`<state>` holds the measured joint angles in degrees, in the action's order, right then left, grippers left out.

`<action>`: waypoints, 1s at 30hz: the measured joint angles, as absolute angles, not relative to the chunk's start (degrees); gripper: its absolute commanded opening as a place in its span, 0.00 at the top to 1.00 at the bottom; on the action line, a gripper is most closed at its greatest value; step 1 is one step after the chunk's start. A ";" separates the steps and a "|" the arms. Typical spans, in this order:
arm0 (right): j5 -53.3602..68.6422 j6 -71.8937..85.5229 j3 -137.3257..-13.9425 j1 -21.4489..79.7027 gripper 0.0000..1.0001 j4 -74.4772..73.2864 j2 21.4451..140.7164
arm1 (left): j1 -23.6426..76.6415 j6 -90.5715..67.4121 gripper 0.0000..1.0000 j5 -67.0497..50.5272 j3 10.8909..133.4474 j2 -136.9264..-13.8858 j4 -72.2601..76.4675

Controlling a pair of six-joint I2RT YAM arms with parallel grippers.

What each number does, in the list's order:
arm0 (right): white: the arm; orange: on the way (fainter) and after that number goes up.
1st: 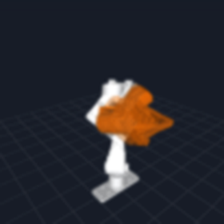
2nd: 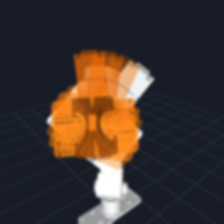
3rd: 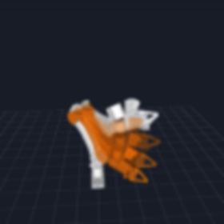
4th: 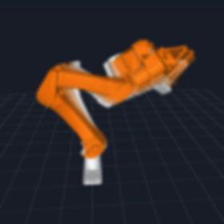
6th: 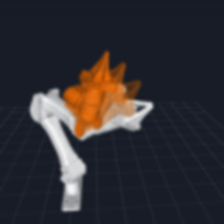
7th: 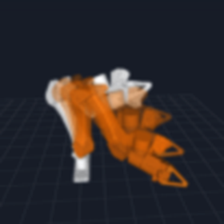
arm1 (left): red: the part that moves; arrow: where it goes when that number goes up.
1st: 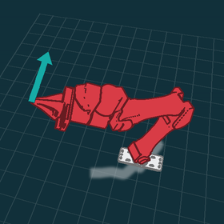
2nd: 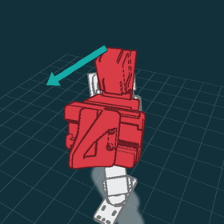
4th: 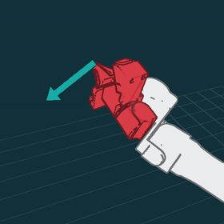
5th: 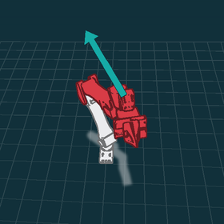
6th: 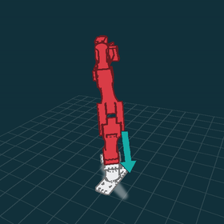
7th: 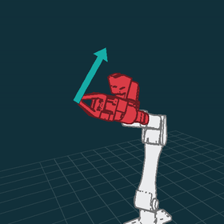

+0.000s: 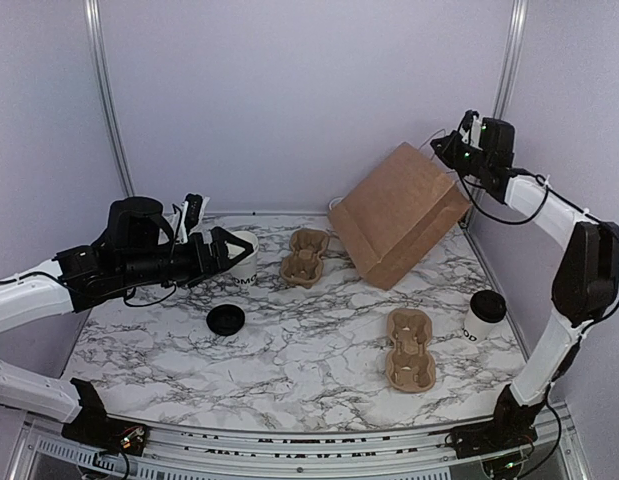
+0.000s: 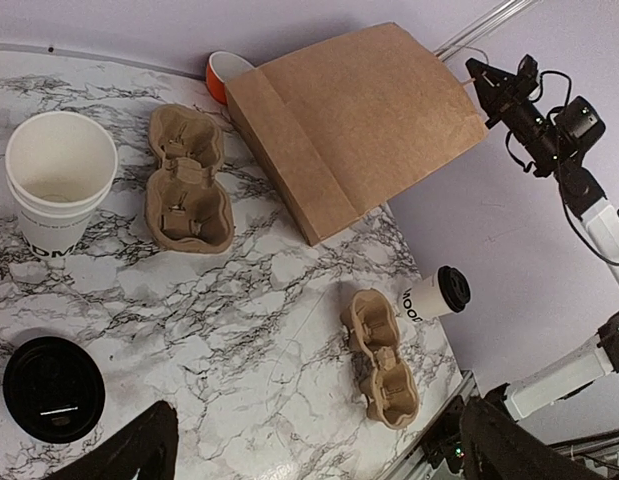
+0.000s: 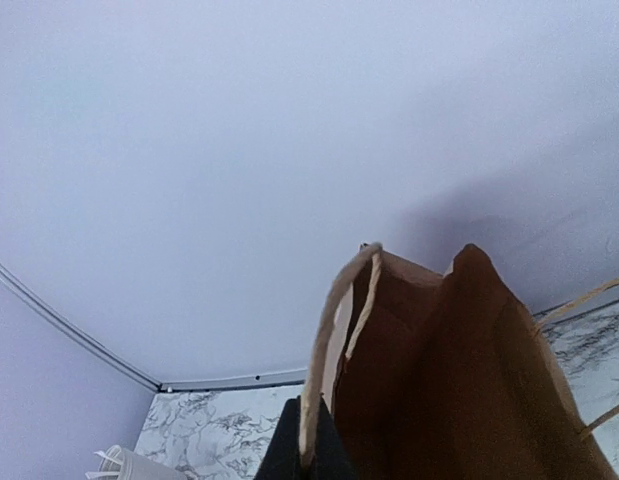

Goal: Pack the takeout coffee

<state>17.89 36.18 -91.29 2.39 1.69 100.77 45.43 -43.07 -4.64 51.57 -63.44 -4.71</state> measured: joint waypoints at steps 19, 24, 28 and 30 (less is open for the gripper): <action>-9.45 18.44 -98.87 31.88 1.00 -9.21 91.94 | 45.41 -42.02 0.01 -6.44 51.68 -65.87 -3.99; -13.23 15.86 -101.45 39.88 1.00 -12.38 91.22 | 45.41 -41.98 0.01 -7.66 52.12 -69.47 -3.25; -17.28 14.72 -101.45 48.42 1.00 -15.27 88.97 | 45.41 -41.80 0.01 -7.64 53.80 -73.21 -3.18; -19.27 14.35 -101.43 53.19 1.00 -16.08 87.92 | 45.41 -41.65 0.01 -7.42 55.31 -75.31 -3.22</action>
